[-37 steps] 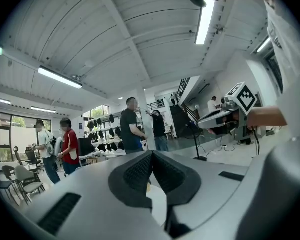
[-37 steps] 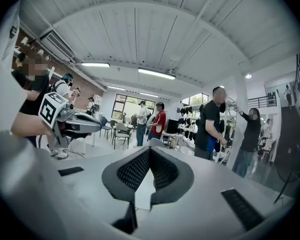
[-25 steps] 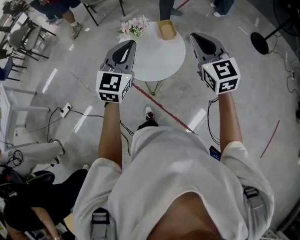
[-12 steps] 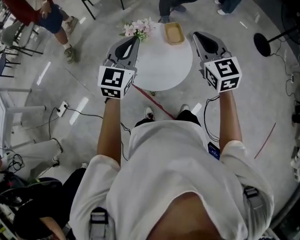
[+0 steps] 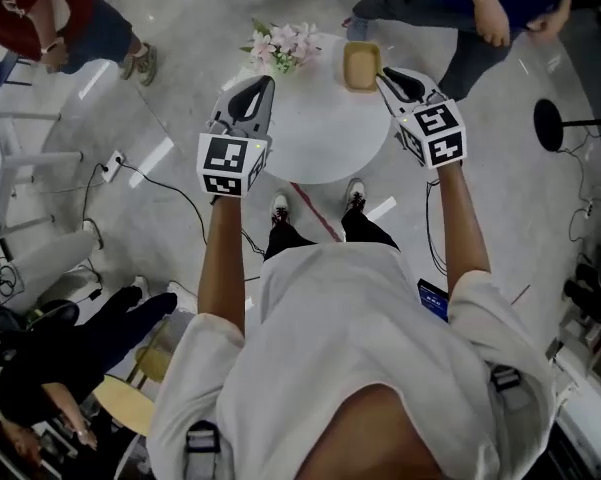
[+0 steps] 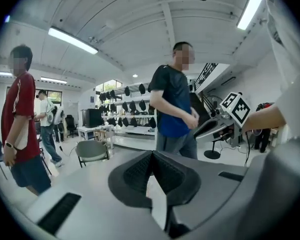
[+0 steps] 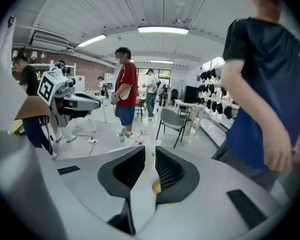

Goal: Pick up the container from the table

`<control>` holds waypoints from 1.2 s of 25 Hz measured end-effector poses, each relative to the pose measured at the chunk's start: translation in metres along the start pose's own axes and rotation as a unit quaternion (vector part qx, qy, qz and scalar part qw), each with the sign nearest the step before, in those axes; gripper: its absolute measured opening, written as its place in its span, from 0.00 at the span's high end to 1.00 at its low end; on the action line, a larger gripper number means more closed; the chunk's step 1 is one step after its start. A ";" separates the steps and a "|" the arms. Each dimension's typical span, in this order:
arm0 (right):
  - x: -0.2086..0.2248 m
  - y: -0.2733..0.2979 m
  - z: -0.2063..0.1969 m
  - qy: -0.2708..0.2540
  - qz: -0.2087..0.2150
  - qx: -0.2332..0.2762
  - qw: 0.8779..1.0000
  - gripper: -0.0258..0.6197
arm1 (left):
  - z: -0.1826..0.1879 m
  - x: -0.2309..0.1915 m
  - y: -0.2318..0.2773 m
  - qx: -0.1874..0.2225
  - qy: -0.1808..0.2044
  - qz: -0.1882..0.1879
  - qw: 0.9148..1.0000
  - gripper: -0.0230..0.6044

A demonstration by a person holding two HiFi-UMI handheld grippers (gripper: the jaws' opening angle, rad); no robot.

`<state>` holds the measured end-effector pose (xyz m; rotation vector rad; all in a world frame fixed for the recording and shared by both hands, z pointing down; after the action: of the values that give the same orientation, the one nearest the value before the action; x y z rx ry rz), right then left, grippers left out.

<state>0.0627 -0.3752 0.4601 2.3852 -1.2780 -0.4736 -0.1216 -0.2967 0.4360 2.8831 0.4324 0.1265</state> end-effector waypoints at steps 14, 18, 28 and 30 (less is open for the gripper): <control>-0.004 0.138 -0.169 -0.046 0.099 -0.190 0.976 0.79 | -0.102 0.009 0.007 -0.098 -0.058 0.037 0.993 0.94; -0.004 0.165 -0.208 -0.056 0.109 -0.244 0.962 0.79 | -0.123 0.005 0.005 -0.119 -0.068 0.034 0.990 0.94; -0.004 0.192 -0.257 -0.201 0.129 -0.352 0.905 0.84 | -0.158 -0.002 -0.007 -0.150 -0.088 0.022 0.985 0.94; -0.005 0.196 -0.264 -0.233 0.139 -0.373 0.887 0.87 | -0.162 -0.006 -0.006 -0.151 -0.093 0.023 0.984 0.94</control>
<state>0.0433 -0.4230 0.7848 1.4593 -1.2739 -1.2387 -0.1481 -0.2592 0.5913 2.5765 0.2826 -0.0646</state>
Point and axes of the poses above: the fingertips, and each gripper's own axes: y forward along the fingers, x to its right, z out of its top, the point moved 1 cm from there along -y, backward along the fingers, and after that the axes turned 3 degrees about x, right-handed, at the moved point
